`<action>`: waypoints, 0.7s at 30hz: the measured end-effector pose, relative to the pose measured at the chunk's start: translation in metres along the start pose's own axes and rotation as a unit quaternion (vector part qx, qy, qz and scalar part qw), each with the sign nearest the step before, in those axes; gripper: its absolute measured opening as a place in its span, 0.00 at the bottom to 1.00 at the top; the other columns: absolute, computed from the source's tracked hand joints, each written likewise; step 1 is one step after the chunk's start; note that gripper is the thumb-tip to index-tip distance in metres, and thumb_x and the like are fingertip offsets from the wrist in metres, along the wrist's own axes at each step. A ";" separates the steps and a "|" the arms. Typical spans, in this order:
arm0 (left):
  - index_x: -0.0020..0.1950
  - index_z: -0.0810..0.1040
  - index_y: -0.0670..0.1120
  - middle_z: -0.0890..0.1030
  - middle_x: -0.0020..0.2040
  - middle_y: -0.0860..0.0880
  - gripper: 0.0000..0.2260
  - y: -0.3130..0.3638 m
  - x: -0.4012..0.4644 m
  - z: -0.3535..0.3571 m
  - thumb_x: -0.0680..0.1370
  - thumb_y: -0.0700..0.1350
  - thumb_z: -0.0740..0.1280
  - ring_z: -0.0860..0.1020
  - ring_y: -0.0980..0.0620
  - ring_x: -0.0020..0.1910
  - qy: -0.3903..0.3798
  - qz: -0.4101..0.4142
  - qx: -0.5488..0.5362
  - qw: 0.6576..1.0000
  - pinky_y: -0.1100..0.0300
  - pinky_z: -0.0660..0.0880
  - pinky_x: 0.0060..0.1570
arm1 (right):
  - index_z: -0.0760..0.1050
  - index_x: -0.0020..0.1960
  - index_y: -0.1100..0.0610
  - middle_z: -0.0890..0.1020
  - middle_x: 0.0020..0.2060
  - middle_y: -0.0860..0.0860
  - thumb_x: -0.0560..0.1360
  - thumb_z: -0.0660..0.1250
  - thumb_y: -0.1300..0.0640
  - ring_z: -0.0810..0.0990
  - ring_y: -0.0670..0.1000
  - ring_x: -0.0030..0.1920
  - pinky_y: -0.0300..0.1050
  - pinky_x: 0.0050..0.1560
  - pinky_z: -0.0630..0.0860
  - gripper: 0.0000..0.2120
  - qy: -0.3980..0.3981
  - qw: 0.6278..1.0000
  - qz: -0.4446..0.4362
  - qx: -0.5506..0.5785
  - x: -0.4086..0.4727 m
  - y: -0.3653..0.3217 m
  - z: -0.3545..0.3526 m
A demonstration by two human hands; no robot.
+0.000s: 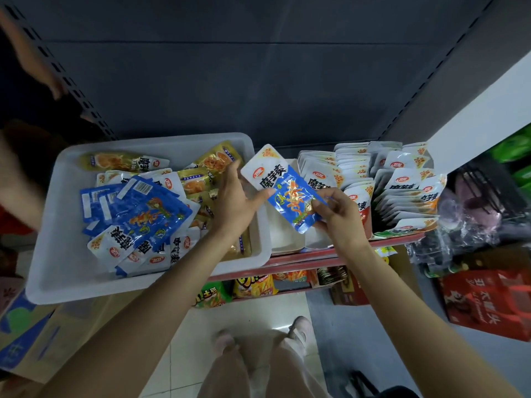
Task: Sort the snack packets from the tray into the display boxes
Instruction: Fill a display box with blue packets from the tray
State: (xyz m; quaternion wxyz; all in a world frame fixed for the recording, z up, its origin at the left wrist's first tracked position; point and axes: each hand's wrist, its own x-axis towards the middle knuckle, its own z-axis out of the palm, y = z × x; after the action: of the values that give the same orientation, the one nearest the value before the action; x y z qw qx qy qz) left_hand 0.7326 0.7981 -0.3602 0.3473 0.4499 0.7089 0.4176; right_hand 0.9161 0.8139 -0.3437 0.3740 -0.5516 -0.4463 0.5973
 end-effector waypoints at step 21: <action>0.53 0.77 0.42 0.81 0.46 0.45 0.11 0.060 0.020 0.054 0.72 0.37 0.71 0.79 0.44 0.42 -0.090 0.385 0.225 0.890 0.59 0.71 0.39 | 0.73 0.50 0.62 0.77 0.45 0.57 0.73 0.66 0.68 0.77 0.56 0.43 0.52 0.42 0.79 0.07 0.056 0.855 -0.294 -0.424 0.024 -0.012 -0.046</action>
State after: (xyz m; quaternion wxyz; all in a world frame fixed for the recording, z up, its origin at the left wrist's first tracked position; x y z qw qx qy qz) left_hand 0.7931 0.8462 -0.3308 0.1109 0.7894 0.5205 0.3061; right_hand 0.9588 0.8459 -0.3400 0.2859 -0.5320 -0.7763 0.1804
